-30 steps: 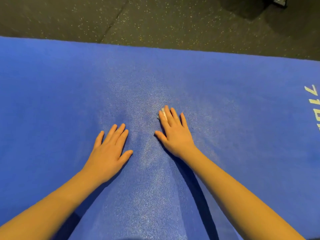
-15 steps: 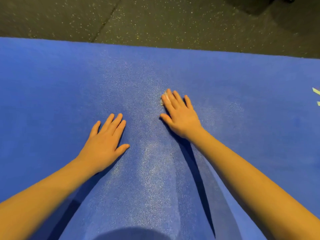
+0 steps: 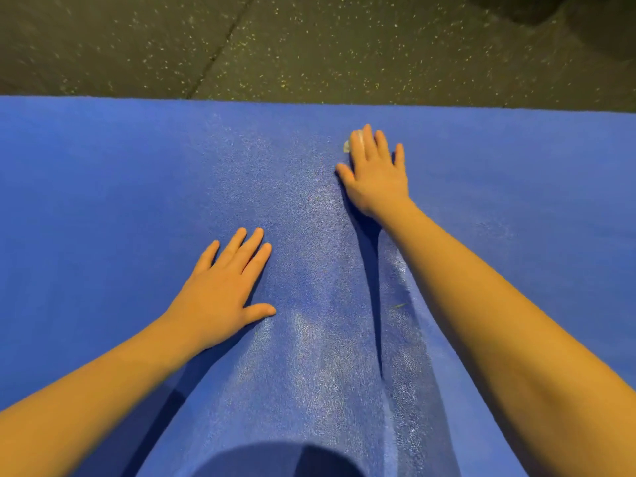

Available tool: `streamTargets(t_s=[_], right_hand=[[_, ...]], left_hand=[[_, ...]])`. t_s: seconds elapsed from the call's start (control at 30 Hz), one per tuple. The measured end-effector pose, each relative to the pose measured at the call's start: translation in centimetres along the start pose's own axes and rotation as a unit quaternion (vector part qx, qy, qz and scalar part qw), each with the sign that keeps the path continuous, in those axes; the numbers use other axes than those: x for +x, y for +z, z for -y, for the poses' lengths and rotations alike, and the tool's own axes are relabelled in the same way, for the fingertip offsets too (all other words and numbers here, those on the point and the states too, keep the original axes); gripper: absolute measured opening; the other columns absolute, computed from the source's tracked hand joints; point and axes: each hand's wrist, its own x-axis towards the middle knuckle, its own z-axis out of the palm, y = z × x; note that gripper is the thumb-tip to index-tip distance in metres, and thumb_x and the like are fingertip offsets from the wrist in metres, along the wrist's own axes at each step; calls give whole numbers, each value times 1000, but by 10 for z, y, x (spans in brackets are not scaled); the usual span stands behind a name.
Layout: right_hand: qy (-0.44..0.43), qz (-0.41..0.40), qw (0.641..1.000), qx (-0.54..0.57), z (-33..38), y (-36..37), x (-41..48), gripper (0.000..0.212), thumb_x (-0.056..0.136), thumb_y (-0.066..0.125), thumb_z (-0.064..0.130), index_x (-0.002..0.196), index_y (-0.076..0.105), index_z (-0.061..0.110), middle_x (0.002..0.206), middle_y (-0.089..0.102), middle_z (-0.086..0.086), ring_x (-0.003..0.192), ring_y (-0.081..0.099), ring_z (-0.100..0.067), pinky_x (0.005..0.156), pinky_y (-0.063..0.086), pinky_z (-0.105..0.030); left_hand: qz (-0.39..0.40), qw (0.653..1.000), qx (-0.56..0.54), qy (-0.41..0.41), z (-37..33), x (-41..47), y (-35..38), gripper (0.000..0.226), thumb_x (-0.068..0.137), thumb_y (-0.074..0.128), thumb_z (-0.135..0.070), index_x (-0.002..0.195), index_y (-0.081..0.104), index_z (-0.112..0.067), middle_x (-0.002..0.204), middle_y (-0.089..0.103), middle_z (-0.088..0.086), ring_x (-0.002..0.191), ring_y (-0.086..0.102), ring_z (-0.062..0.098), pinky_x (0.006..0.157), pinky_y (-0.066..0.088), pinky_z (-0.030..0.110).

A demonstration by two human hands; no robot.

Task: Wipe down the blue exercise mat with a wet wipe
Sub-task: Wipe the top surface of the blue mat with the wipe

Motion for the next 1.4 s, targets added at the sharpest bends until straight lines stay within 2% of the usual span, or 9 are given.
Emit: streamTargets(t_s=[0.13,0.3,0.47,0.63,0.8,0.97,1.17,1.3,1.4], right_hand=[[61,31,996,65,22,-11,32,69,101,26,51,154,3,13,162,-8,-6,148,-7,-23,118,-4,-50],[-130,36,990,-44,22,-12,38,68,100,27,53,154,8,17,162,-2,-3,148,-3,-24,118,-1,-50],[75,38,996,10,23,-22,60,66,101,22,51,154,5,14,162,-6,-5,148,-7,-23,118,-4,-51],[-94,41,995,-14,32,-15,49,66,100,24,51,154,9,16,162,-2,-4,148,-3,-22,118,-2,-49],[111,0,993,29,-7,-16,45,62,102,22,47,153,10,14,162,1,-4,148,-2,-23,118,-2,-50],[-96,17,995,-5,-5,-3,2,67,100,29,50,154,9,15,162,1,-4,148,-1,-23,118,0,-46],[51,-22,998,43,-28,-5,-13,63,101,29,46,152,13,12,162,3,-8,148,0,-26,119,1,-46],[-85,21,996,17,-17,8,-57,70,100,32,49,154,7,14,162,-1,-6,149,-2,-23,118,-2,-42],[-28,-6,1000,2,-46,5,-57,63,100,32,46,153,15,15,162,6,-6,148,3,-24,118,0,-46]], left_hand=[[-17,1000,8,5,0,0,1,90,79,31,-70,142,41,-6,151,36,13,138,27,29,102,36,56],[-26,1000,11,4,-1,-1,1,89,79,32,-68,141,44,-6,150,37,14,138,26,30,102,36,57],[-31,999,10,2,-2,-1,0,88,79,32,-68,140,45,-5,149,39,15,138,26,30,101,36,58],[-34,999,14,1,-1,-2,0,88,79,31,-68,140,45,-5,150,38,14,138,26,30,102,37,57],[-43,999,8,-4,-4,-1,0,88,79,32,-66,138,47,-3,148,40,16,137,27,31,99,39,58],[-55,998,12,3,-5,-2,0,88,79,41,-67,137,49,-2,147,42,17,134,37,35,98,40,58],[-57,998,12,-3,-8,-3,-1,86,76,42,-61,136,50,0,145,44,18,131,43,39,95,41,59],[-54,998,4,-10,-12,-5,1,84,72,64,-54,134,51,2,144,45,20,129,45,42,93,42,61],[-48,998,-14,-24,-16,-6,-1,87,66,82,-43,133,52,2,143,46,20,129,45,43,93,42,63]])
